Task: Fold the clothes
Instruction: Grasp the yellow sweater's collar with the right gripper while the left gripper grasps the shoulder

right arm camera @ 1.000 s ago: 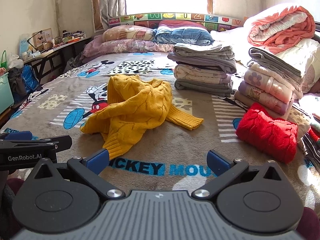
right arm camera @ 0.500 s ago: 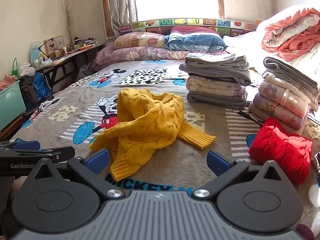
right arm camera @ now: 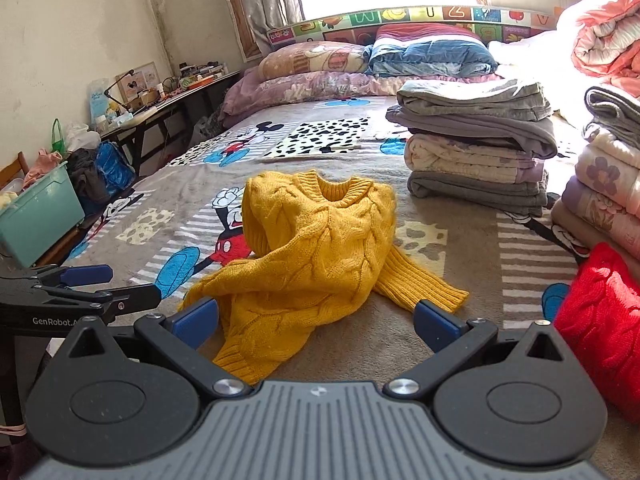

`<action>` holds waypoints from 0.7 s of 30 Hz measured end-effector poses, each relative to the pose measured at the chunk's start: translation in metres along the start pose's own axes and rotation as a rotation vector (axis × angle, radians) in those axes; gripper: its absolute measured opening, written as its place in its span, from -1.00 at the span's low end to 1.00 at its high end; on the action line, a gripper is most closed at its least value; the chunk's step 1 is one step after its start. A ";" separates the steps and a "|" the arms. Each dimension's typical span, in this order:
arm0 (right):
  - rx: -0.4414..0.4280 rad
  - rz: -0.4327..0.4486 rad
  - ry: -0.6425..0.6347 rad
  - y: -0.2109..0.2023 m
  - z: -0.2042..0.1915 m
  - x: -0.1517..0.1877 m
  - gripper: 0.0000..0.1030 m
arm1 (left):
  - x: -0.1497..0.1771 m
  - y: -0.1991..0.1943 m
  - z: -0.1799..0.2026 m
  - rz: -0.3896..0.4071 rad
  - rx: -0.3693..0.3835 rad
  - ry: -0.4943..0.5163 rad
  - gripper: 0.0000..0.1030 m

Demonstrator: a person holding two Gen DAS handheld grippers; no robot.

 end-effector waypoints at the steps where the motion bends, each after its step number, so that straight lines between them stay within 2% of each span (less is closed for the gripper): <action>1: -0.021 -0.002 0.015 0.006 0.004 -0.001 1.00 | -0.003 0.005 -0.001 -0.012 0.011 -0.009 1.00; 6: -0.048 -0.033 -0.006 0.037 0.025 -0.011 1.00 | -0.019 0.028 -0.005 -0.033 0.018 -0.002 0.99; 9: -0.089 -0.086 0.017 0.063 0.038 -0.016 1.00 | -0.031 0.045 -0.009 -0.046 0.018 -0.011 0.99; 14: -0.068 -0.096 -0.010 0.104 0.062 -0.031 1.00 | -0.057 0.074 -0.018 -0.074 0.051 -0.060 0.97; 18: -0.076 -0.088 0.030 0.135 0.086 -0.041 1.00 | -0.078 0.096 -0.025 -0.089 0.070 -0.099 0.94; 21: -0.078 -0.089 0.062 0.160 0.106 -0.049 0.99 | -0.091 0.114 -0.030 -0.115 0.089 -0.142 0.84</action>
Point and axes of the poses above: each gripper's, at about its wrist camera, not at the fingertips, and y roughly the way its jaws point, z to its right, x to its underside, the point moved 9 cm from there along y, roughly the way its jaws point, and after that the axes turned 14 degrees about -y, right-handed, at the moved point
